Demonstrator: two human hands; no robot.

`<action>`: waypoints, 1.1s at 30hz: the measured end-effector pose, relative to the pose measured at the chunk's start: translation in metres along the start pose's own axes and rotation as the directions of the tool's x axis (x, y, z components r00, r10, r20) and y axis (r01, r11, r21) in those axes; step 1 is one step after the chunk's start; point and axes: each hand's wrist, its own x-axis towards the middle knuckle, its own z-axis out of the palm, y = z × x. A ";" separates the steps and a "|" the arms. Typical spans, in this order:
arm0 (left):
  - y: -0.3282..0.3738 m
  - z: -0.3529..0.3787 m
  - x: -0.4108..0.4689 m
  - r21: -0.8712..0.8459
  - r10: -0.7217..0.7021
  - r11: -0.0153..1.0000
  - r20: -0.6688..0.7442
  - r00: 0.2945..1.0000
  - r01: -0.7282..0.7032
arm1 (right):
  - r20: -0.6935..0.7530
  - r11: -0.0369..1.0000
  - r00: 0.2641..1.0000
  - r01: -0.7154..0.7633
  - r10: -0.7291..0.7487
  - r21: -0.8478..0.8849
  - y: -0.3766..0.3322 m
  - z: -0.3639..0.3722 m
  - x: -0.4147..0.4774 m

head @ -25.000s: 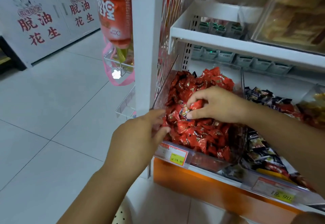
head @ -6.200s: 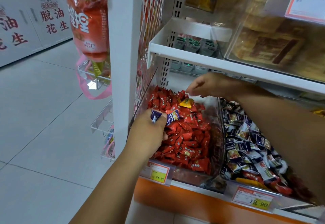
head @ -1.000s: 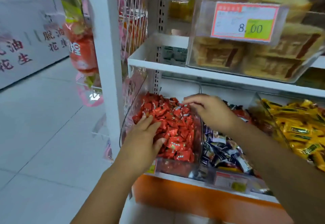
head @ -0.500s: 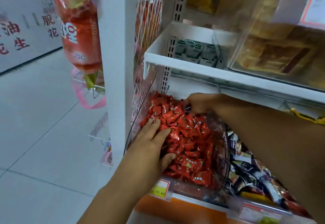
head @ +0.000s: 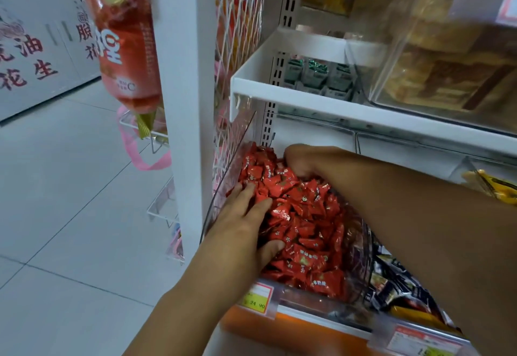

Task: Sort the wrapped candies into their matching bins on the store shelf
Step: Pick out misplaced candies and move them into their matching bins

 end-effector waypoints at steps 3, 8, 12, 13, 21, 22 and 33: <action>0.001 0.000 -0.001 -0.011 -0.008 1.000 0.005 1.000 0.008 | 0.013 1.000 1.000 0.012 -0.012 -0.006 0.005 0.006 -0.004; 0.001 -0.001 0.001 -0.012 -0.031 0.999 0.028 0.999 0.032 | -0.137 0.982 0.989 0.087 -0.064 0.169 0.021 -0.010 -0.043; 0.006 -0.004 0.003 -0.002 -0.042 0.999 0.056 0.998 0.042 | -0.276 0.932 0.957 0.177 -0.088 0.316 0.040 -0.019 -0.090; 0.008 -0.006 0.002 -0.001 -0.047 0.999 0.061 0.997 0.047 | -0.301 0.908 0.949 0.202 -0.090 0.368 0.044 -0.020 -0.101; 0.020 -0.006 0.003 0.043 -0.044 0.998 0.088 0.995 0.040 | -0.293 0.855 0.937 -0.012 0.191 0.518 0.095 -0.006 -0.171; 0.021 -0.005 0.003 0.039 -0.044 0.998 0.092 0.995 0.040 | -0.281 0.854 0.933 -0.048 0.223 0.519 0.105 -0.003 -0.175; 0.020 -0.005 0.005 0.011 -0.008 1.000 0.079 0.997 0.008 | -0.369 0.901 0.929 0.143 0.020 0.409 0.076 -0.014 -0.174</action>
